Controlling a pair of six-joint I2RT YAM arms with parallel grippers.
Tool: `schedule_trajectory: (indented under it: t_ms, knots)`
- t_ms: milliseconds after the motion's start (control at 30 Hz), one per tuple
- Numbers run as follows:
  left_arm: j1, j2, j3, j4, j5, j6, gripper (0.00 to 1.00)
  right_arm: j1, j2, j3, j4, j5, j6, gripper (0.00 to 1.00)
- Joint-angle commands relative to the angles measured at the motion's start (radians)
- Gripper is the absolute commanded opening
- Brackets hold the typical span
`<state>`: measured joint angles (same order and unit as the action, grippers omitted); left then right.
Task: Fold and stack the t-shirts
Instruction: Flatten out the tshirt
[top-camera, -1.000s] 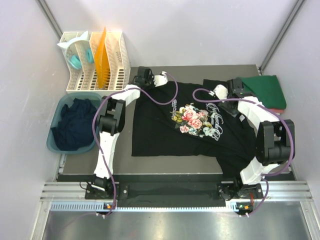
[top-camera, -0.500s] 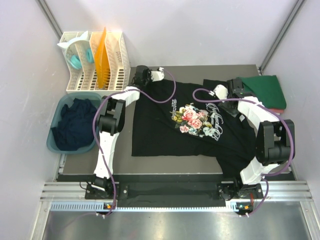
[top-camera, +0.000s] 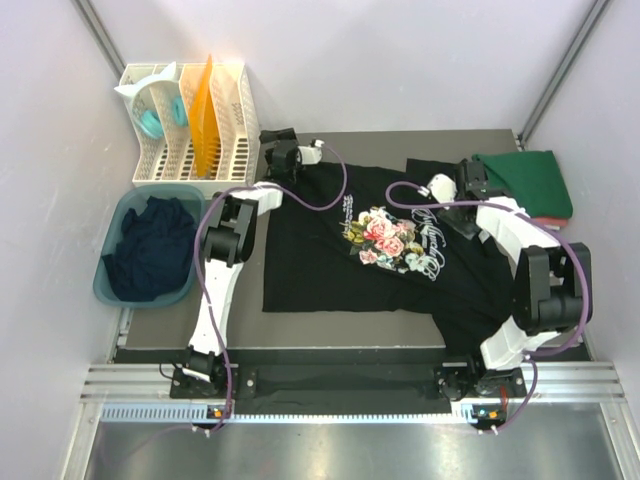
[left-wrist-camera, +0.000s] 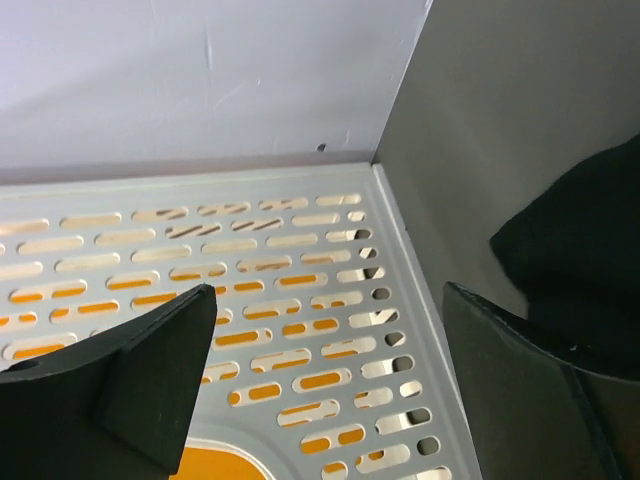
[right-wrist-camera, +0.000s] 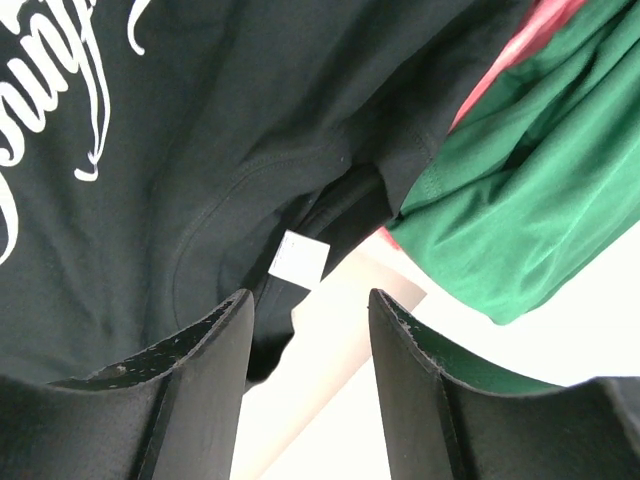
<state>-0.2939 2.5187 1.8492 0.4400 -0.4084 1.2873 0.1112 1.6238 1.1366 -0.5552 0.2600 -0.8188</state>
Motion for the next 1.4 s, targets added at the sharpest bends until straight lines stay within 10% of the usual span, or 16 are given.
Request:
schedule_trajectory:
  t_ms: [0, 300, 467, 700, 1367]
  knots:
    - [0.012, -0.003, 0.076, 0.140, -0.119, 0.029, 0.99, 0.012, -0.074, -0.014, 0.011, -0.005, -0.002, 0.50]
    - [0.024, -0.222, 0.033, 0.010, -0.159, -0.103, 0.99, 0.013, -0.090, -0.014, 0.018, -0.022, 0.003, 0.51]
    - [0.039, -0.588, -0.205, -0.720, 0.317, -0.284, 0.99, 0.012, -0.119, -0.024, 0.029, -0.018, -0.009, 0.51]
    - [-0.020, -0.917, -0.634, -1.118, 0.634, -0.056, 0.99, 0.013, -0.160, -0.060, 0.029, 0.005, -0.055, 0.51]
    - [-0.221, -1.365, -1.105, -1.327, 0.714, -0.091, 0.99, 0.013, -0.214, -0.057, 0.009, 0.038, -0.135, 0.52]
